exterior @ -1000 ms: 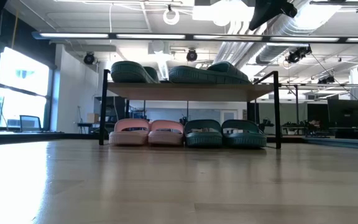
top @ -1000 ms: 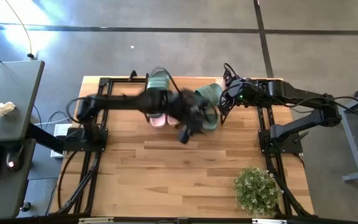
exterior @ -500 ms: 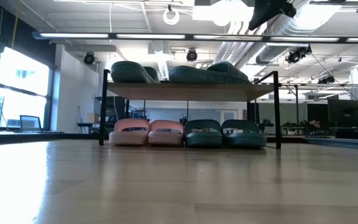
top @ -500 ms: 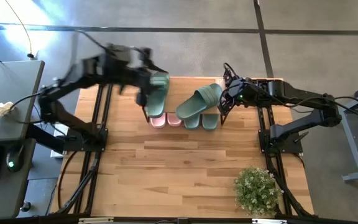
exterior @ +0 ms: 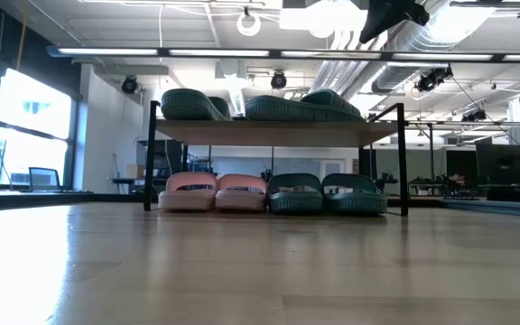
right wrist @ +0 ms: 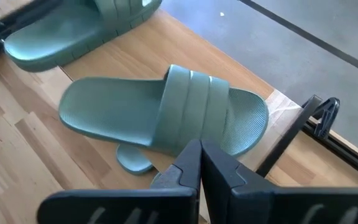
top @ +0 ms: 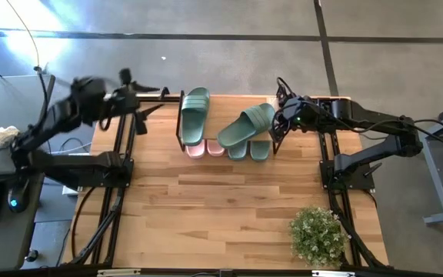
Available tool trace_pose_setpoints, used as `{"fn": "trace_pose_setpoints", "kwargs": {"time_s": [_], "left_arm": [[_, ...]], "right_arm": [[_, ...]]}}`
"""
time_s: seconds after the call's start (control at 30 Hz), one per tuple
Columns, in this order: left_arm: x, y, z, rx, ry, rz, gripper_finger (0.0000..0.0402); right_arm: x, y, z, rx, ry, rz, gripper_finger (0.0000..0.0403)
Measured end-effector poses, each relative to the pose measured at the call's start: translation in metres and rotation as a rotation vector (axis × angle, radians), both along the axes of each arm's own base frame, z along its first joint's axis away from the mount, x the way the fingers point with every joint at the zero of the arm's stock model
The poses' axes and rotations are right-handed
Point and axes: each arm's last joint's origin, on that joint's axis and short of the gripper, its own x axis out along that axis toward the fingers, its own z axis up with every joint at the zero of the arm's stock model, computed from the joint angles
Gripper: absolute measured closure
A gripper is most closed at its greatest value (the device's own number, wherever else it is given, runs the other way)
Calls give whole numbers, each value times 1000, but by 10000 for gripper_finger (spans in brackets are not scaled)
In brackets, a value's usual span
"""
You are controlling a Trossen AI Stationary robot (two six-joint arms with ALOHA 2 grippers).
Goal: Pick and place slides into the shelf
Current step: Adjust the green slides on and under the shelf
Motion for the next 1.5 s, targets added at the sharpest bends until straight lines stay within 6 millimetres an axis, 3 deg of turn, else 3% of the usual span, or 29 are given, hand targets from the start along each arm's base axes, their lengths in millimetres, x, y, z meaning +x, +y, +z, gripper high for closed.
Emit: {"fn": "trace_pose_setpoints", "kwargs": {"time_s": [0.27,0.4,0.7,0.93,1.13,1.33,1.5], "left_arm": [[-39,-22,-74,-74,-278,33,197],[-51,-28,-93,-108,-336,51,197],[-59,-32,-94,-105,-382,62,197],[-59,-33,-95,-106,-379,53,197],[-59,-33,-95,-106,-371,51,197],[-59,-33,-98,-114,-345,54,197],[-59,-33,-99,-118,-338,55,197]], "right_arm": [[17,-1,14,-2,-59,71,402],[39,-4,23,-32,41,113,392],[93,-21,42,2,273,60,300],[138,-24,26,55,223,-19,249],[147,-23,-20,121,398,-104,254],[155,-17,-41,76,480,-136,263],[157,-18,-42,25,483,-148,264]]}}
